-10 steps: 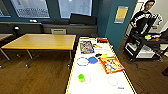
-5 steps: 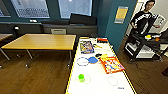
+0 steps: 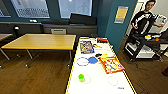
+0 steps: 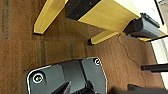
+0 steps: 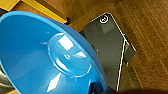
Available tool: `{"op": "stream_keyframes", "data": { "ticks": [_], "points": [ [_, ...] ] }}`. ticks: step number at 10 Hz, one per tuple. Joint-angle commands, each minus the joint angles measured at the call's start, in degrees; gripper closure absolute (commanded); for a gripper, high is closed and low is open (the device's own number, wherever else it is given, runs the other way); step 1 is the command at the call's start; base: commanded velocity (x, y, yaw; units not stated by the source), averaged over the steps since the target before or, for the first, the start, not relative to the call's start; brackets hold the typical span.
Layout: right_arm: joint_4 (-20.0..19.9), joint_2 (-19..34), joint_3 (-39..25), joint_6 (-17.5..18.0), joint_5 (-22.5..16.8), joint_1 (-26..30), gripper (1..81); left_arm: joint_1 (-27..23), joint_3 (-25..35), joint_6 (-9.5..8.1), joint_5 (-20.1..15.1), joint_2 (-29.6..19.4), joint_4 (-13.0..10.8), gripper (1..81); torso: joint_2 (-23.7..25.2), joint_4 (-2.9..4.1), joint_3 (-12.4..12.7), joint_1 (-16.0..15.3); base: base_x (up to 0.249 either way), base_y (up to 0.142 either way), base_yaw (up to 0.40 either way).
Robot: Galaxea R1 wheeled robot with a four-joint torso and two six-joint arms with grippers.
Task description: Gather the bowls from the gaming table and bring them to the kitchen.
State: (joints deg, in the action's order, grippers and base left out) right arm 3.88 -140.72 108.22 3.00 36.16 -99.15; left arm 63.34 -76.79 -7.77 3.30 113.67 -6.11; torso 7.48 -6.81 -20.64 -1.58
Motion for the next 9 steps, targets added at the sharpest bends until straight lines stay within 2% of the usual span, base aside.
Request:
{"op": "stream_keyframes", "data": {
  "ticks": [1, 3, 4, 5, 6, 8, 9],
  "points": [
    [2.28, 1.64, -0.91, -0.27, -5.39, 1.71, 81.1, -18.62, 6.56, -0.76, -13.38, -6.6, 6.19, 1.0, 0.0, 0.0, 0.0, 0.0, 0.0, 0.0, 0.0],
    [2.28, 1.64, -1.26, -0.27, -6.1, 2.94, 81.1, -27.76, 7.09, -0.76, -19.12, -6.16, 9.45, 1.0, 0.0, 0.0, 0.0, -0.02, 0.0, 0.0, 0.0],
    [2.1, 1.81, -1.26, -0.1, -6.1, 3.29, 81.1, -31.38, 7.26, -1.19, -20.53, -5.99, 12.25, 1.0, 0.0, 0.0, 0.0, -0.02, 0.0, 0.0, 0.0],
    [2.01, 1.99, -1.26, 0.08, -6.1, 3.38, 81.1, -35.06, 7.0, -2.52, -20.71, -5.64, 14.28, 1.0, 0.0, 0.0, 0.0, -0.02, 0.0, 0.0, 0.0],
    [1.92, 2.08, -1.35, 0.17, -6.1, 3.56, 81.1, -38.15, 6.21, -5.74, -22.27, -5.55, 15.86, 1.0, 0.0, 0.0, 0.0, -0.05, 0.0, 0.0, 0.0],
    [1.75, 1.99, -1.44, 0.25, -6.19, 4.08, 81.1, -43.59, 3.31, -13.33, -24.66, -5.02, 15.69, 1.0, 0.0, 0.0, 0.0, -0.05, 0.0, 0.0, 0.0],
    [1.58, 2.08, -1.53, 0.34, -7.06, 4.52, 81.1, -45.88, 0.52, -16.65, -28.15, -3.19, 15.43, 1.0, 0.0, 0.0, 0.0, -0.05, 0.0, 0.0, 0.0]
  ]
}}
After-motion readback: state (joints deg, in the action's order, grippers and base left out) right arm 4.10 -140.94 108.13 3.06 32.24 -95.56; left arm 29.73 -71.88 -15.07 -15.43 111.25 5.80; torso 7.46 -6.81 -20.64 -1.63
